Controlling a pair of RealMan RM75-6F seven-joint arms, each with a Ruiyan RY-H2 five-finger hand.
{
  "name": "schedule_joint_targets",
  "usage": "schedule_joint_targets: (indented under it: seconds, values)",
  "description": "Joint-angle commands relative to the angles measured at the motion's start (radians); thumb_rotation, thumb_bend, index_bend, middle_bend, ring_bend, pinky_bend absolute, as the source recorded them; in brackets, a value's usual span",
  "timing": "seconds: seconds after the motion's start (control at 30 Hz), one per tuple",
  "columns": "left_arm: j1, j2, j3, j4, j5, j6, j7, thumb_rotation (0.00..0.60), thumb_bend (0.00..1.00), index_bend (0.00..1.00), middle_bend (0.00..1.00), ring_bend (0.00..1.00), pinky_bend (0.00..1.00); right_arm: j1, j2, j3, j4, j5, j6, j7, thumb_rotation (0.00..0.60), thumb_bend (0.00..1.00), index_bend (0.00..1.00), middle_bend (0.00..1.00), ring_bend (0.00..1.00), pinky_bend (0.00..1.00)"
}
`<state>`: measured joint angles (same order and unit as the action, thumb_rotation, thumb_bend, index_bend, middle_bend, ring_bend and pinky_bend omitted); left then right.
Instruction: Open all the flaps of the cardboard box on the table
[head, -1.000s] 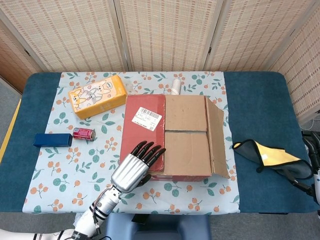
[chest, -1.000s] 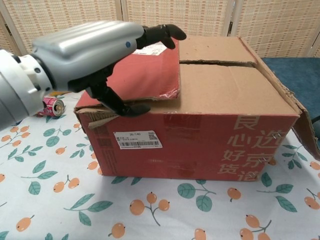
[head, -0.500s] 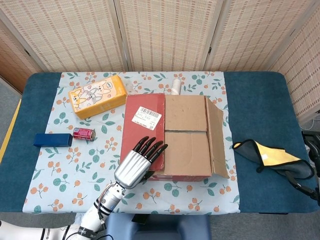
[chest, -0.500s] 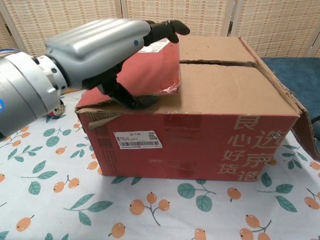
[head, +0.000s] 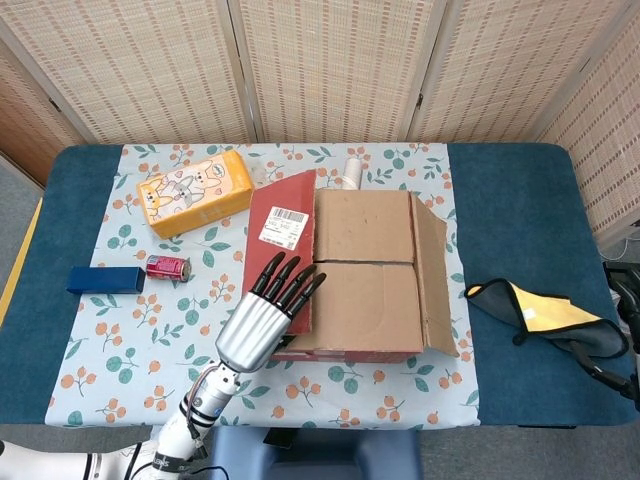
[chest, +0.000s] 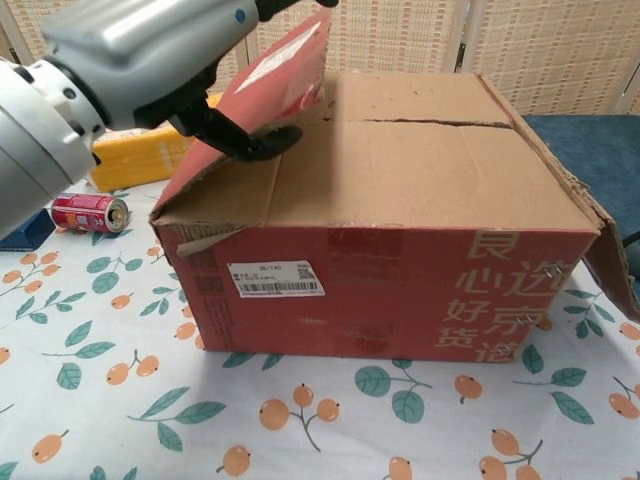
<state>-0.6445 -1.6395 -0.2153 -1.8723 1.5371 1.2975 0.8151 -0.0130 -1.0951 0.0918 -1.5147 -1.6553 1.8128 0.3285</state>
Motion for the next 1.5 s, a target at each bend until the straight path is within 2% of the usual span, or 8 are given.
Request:
schedule_joint_targets:
  seconds: [0.03,0.3,0.53,0.7,0.9,1.03,1.23,1.5]
  values:
    - [0.013,0.015,-0.005,-0.002,0.033,0.038,0.023,0.6,0.4,0.0,0.16,0.06,0.07,-0.002,0.0,-0.001,-0.002,-0.003,0.002,-0.003,0.6,0.29,0.0,0.0,0.0,0.0]
    - [0.057,0.065,-0.028,-0.01,0.113,0.146,0.105,0.6,0.4,0.0,0.16,0.06,0.05,-0.008,0.002,-0.005,-0.012,-0.008,0.002,-0.014,0.6,0.29,0.0,0.0,0.0,0.0]
    - [0.115,0.119,-0.036,-0.025,0.143,0.229,0.095,0.6,0.4,0.0,0.16,0.05,0.05,-0.003,-0.003,-0.005,-0.012,-0.006,-0.012,-0.027,0.6,0.29,0.0,0.0,0.0,0.0]
    - [0.166,0.166,-0.044,-0.011,0.133,0.284,0.082,0.6,0.41,0.0,0.16,0.05,0.04,0.005,-0.01,-0.008,-0.01,-0.005,-0.036,-0.047,0.6,0.29,0.0,0.0,0.0,0.0]
    - [0.281,0.259,-0.03,0.001,0.014,0.35,0.008,0.6,0.4,0.0,0.16,0.05,0.03,0.033,-0.019,-0.012,-0.016,-0.001,-0.098,-0.082,0.6,0.29,0.0,0.0,0.0,0.0]
    - [0.369,0.336,0.021,0.022,-0.028,0.378,-0.19,0.6,0.41,0.0,0.16,0.05,0.03,0.083,-0.011,-0.002,-0.052,0.0,-0.175,-0.135,0.6,0.29,0.0,0.0,0.0,0.0]
    - [0.462,0.433,0.141,0.092,0.026,0.378,-0.454,0.6,0.41,0.0,0.16,0.06,0.06,0.223,0.006,0.057,-0.142,0.06,-0.382,-0.248,0.6,0.29,0.0,0.0,0.0,0.0]
    - [0.547,0.41,0.208,0.238,0.056,0.421,-0.58,0.6,0.4,0.0,0.16,0.05,0.04,0.425,-0.012,0.149,-0.252,0.217,-0.662,-0.389,0.6,0.29,0.0,0.0,0.0,0.0]
